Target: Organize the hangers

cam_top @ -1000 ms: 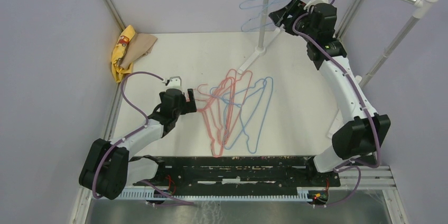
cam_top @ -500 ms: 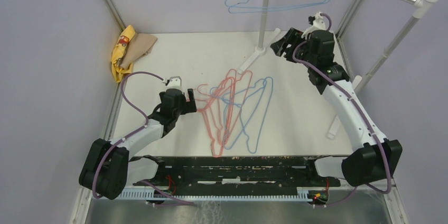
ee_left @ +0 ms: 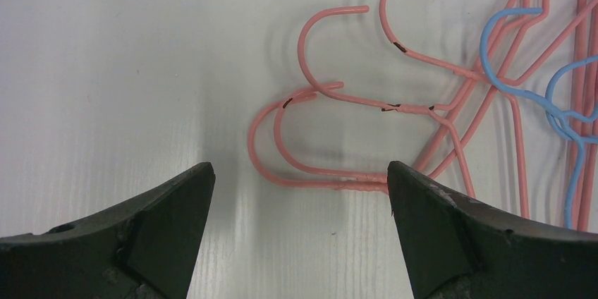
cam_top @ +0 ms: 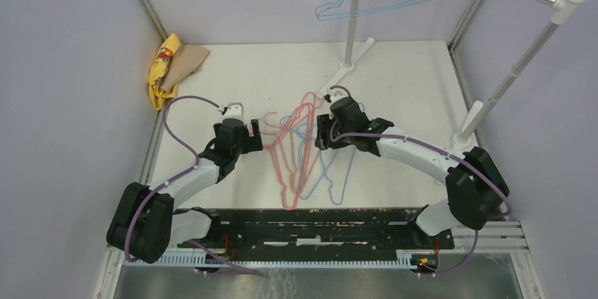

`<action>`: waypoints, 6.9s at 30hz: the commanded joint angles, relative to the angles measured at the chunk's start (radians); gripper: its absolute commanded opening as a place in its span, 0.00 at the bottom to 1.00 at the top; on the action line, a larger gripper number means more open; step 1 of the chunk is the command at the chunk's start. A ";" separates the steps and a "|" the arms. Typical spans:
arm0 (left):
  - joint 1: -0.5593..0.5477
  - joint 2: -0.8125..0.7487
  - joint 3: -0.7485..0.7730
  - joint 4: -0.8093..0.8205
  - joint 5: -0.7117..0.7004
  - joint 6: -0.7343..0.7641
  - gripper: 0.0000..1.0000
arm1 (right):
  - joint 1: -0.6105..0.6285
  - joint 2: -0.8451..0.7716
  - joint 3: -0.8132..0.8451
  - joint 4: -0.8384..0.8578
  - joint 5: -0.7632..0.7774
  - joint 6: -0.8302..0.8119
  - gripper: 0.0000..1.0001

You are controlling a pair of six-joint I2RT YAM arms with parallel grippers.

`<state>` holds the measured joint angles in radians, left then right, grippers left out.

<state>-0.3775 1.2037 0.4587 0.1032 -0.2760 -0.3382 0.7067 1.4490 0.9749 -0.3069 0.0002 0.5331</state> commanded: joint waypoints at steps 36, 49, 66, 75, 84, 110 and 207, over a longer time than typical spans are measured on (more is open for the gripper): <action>-0.002 -0.024 0.017 0.029 0.015 -0.009 0.99 | 0.027 0.228 0.000 0.079 0.110 0.002 0.32; -0.002 -0.009 0.019 0.033 0.021 -0.014 0.99 | 0.138 0.235 0.142 0.025 0.084 -0.047 0.48; -0.001 -0.013 0.021 0.030 0.016 -0.008 0.99 | 0.156 0.393 0.176 0.053 0.006 -0.027 0.31; -0.002 -0.015 0.023 0.025 0.014 -0.009 0.99 | 0.157 0.301 0.140 0.050 0.014 -0.020 0.01; -0.002 -0.017 0.020 0.026 0.011 -0.013 0.99 | 0.155 0.032 0.065 0.012 0.067 -0.016 0.01; -0.003 0.005 0.011 0.054 0.027 -0.027 0.99 | -0.144 -0.437 0.222 0.102 0.251 -0.058 0.01; -0.003 0.092 0.019 0.087 0.054 -0.034 0.99 | 0.061 0.242 0.022 -0.043 0.168 -0.181 0.49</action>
<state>-0.3775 1.3102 0.4587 0.1387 -0.2260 -0.3393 0.7712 1.6703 0.9894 -0.3737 0.1287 0.3721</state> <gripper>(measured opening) 0.990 0.501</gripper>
